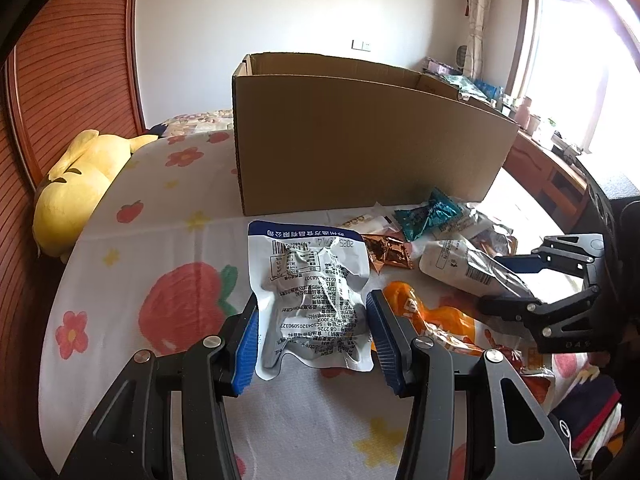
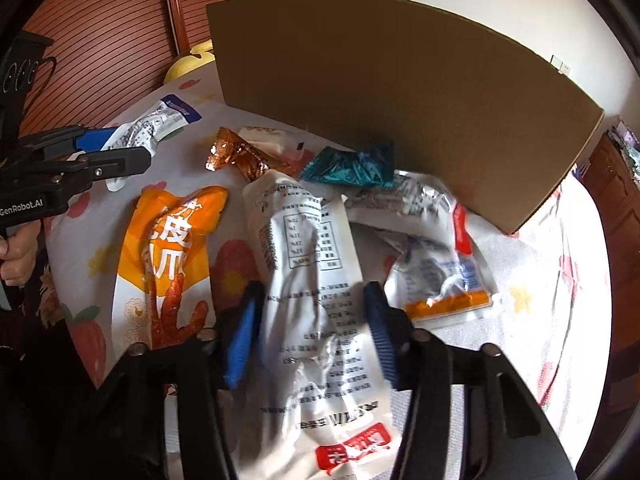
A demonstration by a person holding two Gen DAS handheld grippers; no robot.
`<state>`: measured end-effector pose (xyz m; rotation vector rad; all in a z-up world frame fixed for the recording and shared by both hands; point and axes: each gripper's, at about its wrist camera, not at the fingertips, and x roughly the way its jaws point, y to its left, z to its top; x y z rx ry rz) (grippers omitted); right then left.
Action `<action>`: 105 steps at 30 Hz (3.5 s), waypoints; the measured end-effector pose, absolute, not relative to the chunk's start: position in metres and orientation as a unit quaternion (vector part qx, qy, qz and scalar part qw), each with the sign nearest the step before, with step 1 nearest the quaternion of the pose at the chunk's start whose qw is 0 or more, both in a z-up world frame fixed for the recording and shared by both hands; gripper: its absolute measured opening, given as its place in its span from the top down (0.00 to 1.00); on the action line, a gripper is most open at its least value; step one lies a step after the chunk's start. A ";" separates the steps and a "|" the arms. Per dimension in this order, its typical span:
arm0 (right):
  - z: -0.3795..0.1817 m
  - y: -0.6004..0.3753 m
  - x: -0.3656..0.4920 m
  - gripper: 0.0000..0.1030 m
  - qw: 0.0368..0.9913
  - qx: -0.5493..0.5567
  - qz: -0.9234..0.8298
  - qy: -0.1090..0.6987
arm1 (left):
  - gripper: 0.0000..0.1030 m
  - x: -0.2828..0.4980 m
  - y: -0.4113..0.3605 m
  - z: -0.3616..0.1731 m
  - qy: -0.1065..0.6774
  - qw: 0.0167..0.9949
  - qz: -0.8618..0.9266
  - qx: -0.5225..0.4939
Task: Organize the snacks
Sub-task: 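Lift both white pouches and carry them over the cardboard box, then open the left tool to drop its pouch into the box while the right tool holds its pouch above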
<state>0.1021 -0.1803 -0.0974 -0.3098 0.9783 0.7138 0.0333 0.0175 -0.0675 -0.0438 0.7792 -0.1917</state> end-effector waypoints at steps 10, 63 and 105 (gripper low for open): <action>-0.084 -0.193 0.090 0.56 0.833 -0.121 0.316 0.437 | 0.50 0.030 0.018 -0.064 0.375 0.922 -0.094 -0.023; 0.021 -0.227 0.104 0.55 0.906 -0.041 0.277 0.317 | 0.49 0.069 -0.010 0.002 0.277 0.953 -0.120 0.037; 0.011 -0.184 0.247 0.53 0.904 -0.022 0.279 0.324 | 0.46 0.195 -0.023 0.006 0.318 0.941 -0.107 0.040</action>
